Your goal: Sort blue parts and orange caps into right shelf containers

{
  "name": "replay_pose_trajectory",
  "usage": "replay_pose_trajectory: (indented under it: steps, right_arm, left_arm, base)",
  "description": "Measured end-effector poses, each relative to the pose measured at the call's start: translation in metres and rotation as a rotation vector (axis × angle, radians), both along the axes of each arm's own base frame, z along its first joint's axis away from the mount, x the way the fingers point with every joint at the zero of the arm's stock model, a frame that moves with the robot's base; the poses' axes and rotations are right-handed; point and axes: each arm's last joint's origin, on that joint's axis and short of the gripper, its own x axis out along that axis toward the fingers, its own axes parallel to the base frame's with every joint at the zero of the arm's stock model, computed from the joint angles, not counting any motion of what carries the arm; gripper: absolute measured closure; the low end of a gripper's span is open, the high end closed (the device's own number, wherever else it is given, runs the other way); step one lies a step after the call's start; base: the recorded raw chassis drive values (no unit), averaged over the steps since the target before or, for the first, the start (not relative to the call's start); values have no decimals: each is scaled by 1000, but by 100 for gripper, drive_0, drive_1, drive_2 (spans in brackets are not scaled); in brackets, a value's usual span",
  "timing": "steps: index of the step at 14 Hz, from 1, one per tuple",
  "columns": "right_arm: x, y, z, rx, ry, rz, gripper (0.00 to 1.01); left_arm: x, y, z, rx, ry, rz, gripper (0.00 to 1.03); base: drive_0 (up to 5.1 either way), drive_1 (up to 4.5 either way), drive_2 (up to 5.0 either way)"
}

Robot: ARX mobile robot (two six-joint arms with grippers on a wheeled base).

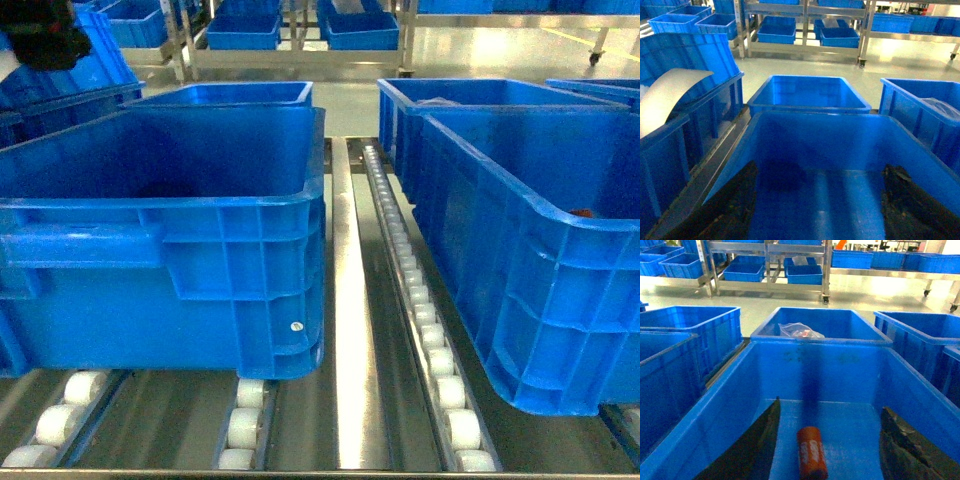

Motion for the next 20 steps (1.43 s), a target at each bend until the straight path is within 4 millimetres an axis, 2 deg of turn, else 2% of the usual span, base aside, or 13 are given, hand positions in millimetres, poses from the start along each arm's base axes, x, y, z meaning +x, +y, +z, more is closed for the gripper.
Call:
replay_pose_trajectory:
  steps: [1,5,6,7,10,13,15,17,19,20]
  right_arm:
    - [-25,3,-6,11,-2,0,53]
    - [-64,16,-18,15,13,15,90]
    - [-75,15,-20,15,8,6,100]
    - [-84,14,-22,17,9,4,100]
    - [-109,14,-28,18,17,4,100]
    - [-122,14,-32,18,-26,5,100]
    - [-134,14,-45,19,47,4,100]
    - [-144,14,-38,18,6,5,100]
    - [-153,14,-40,18,22,4,100]
    - [-157,14,-39,18,17,4,100]
  left_arm:
    - [-30,4,-7,6,-17,5,47]
    - [-73,18,-29,8,12,0,84]
    - [-86,21,-34,8,16,20,97]
    - [-96,21,-36,9,8,14,101]
    - [-124,20,-45,9,14,8,101]
    - [-138,20,-48,9,10,7,101]
    - [-151,20,-52,9,14,6,101]
    - [-163,20,-57,9,-26,6,101]
    - [-174,20,-69,9,43,6,101]
    - [-178,20,-66,9,19,6,101]
  base:
    - [0,0,0]
    - [0,0,0]
    - [0,0,0]
    - [0,0,0]
    - [0,0,0]
    - [0,0,0]
    - [0,0,0]
    - [0,0,0]
    - [0,0,0]
    - [0,0,0]
